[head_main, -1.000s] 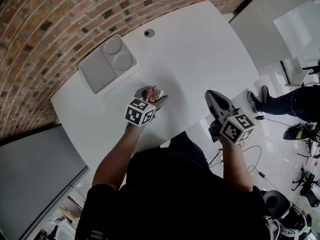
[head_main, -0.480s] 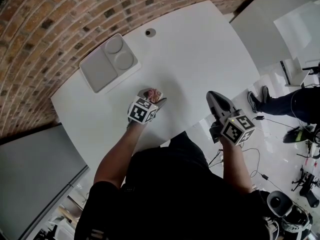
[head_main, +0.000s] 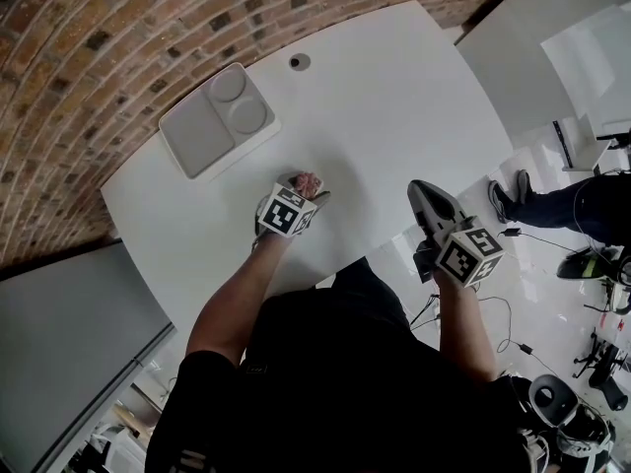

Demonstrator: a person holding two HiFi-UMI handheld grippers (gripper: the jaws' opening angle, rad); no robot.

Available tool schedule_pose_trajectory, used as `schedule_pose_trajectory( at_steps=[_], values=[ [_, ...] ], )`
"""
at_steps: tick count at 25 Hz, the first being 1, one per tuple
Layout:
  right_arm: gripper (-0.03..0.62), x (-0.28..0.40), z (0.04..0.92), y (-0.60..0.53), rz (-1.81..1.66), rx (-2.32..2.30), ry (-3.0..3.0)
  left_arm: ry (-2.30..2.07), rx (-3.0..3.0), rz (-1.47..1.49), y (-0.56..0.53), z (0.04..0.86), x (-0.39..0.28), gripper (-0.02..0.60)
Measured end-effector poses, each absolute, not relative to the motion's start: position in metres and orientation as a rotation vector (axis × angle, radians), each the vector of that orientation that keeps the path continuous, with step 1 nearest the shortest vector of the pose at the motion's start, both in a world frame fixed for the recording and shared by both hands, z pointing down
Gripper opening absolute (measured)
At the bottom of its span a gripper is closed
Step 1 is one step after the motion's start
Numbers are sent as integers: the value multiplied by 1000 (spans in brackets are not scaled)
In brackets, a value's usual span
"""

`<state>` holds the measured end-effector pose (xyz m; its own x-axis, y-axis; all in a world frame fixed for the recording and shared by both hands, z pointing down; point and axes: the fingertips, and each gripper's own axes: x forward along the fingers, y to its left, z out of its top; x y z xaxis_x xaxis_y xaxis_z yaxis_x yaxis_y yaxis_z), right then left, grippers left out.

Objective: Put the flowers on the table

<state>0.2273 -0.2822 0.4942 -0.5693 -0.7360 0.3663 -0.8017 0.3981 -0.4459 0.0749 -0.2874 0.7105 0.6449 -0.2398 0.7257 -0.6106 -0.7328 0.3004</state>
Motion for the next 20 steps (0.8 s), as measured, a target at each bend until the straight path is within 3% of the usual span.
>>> schedule_pose_trajectory(
  at_steps=[20],
  values=[
    [14,235,497,-267,916,1415,-2523,-686,2393,1002,-278,720,78,288]
  ],
)
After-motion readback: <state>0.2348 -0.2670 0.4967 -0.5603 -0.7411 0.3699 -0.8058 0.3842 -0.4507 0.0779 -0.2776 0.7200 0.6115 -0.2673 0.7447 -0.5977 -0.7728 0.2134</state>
